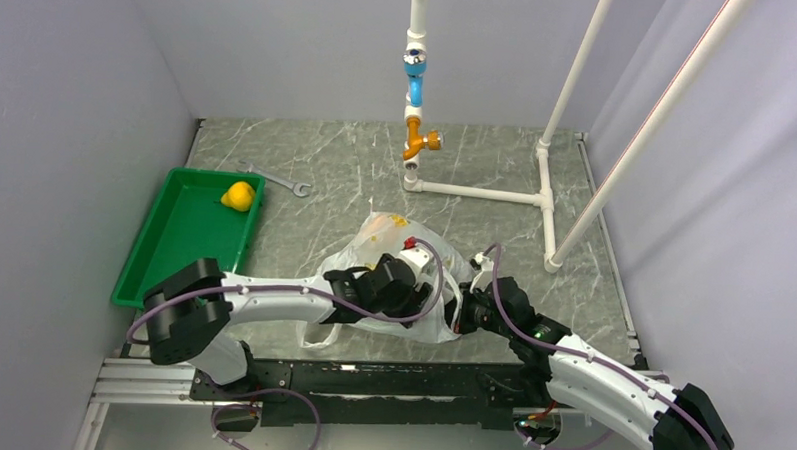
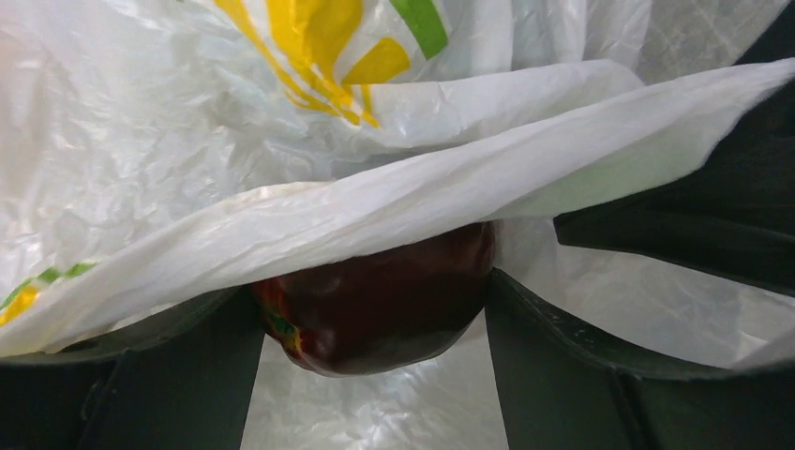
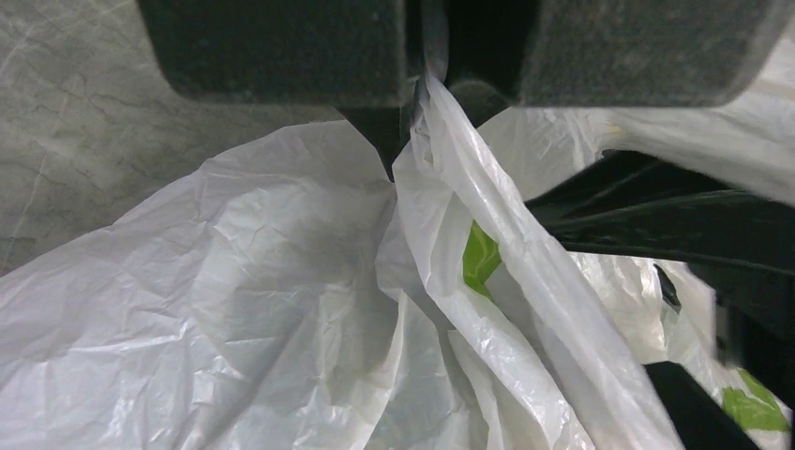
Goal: Take the fake fruits out of the plastic bag
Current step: Take out the fake fruit from the plastic bag, then place the fake fruit in the bin.
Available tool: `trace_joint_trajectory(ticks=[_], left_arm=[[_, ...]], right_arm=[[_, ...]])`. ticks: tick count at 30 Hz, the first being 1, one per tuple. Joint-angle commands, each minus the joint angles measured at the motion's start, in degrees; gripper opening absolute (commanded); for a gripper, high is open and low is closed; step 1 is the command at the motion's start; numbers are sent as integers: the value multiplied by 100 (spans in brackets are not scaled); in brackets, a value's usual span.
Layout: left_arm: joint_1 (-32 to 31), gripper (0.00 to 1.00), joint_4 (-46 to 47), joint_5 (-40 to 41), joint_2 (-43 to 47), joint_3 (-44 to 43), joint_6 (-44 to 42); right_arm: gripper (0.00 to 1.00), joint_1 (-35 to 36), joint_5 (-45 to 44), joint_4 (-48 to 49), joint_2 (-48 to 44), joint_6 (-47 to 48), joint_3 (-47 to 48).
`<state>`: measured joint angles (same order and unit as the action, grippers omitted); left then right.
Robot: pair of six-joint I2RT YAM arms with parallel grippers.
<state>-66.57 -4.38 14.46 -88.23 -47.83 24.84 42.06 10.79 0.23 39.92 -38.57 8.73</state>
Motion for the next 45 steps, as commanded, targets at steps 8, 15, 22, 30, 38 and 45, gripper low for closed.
trace_joint_trajectory(ticks=[8,15,22,30,38,45], left_arm=[[16,55,-822,-479,2230,296,-463],[14,56,-1542,-227,3669,360,-504],[914,58,-2247,-15,4465,-211,-621],[3561,56,-3016,-565,3772,-1157,-1214],[7213,61,-2157,-1760,2914,-1489,-666],[9020,59,-1543,-3481,1653,-1136,-240]], right_arm=[[0,-17,19,339,307,143,152],[0,-15,11,511,587,212,216],[0,-17,-6,385,519,285,310],[0,-25,-112,147,394,373,477],[0,-23,-250,9,135,319,464],[0,-22,-273,-120,80,330,479]])
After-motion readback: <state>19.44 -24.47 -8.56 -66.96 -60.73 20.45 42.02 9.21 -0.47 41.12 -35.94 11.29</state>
